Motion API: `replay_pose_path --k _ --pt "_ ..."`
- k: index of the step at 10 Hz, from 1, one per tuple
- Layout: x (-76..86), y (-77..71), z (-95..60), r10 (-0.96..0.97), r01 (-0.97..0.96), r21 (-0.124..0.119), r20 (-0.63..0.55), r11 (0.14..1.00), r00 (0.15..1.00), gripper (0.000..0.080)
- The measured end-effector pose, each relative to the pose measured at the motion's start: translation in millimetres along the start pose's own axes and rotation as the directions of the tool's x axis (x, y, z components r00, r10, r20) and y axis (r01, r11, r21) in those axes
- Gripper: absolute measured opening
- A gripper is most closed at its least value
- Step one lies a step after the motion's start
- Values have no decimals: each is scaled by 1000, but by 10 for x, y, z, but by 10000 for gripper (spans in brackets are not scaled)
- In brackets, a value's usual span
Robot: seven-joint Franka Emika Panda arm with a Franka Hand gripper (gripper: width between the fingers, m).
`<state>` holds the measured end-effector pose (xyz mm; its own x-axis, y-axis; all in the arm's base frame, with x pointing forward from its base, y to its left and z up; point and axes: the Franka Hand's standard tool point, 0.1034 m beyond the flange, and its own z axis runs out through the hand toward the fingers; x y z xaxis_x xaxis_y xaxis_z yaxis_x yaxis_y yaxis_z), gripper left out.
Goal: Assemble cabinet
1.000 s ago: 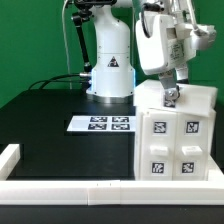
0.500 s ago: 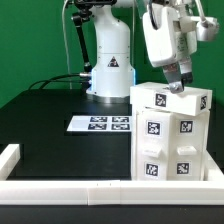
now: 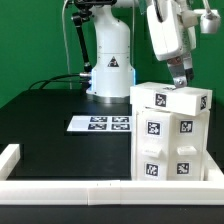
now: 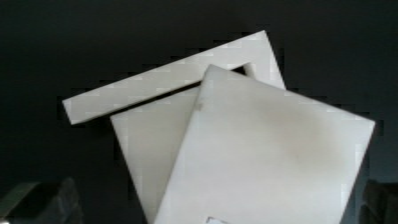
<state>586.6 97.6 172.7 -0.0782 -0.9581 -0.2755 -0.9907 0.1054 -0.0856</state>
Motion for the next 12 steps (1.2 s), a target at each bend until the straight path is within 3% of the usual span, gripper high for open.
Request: replay_pose_path --k 1,4,9,11,12 --pt "-14 -26 -45 -169 169 -42 -1 985 986 797" --pt "-67 -58 -88 -505 508 -95 52 856 861 797" --pt "-78 -99 -92 -806 811 -72 86 581 585 797" --pt "-11 -85 -87 -975 974 -122 92 191 203 797" --pt "-2 -86 -87 -992 992 -118 107 50 62 797"
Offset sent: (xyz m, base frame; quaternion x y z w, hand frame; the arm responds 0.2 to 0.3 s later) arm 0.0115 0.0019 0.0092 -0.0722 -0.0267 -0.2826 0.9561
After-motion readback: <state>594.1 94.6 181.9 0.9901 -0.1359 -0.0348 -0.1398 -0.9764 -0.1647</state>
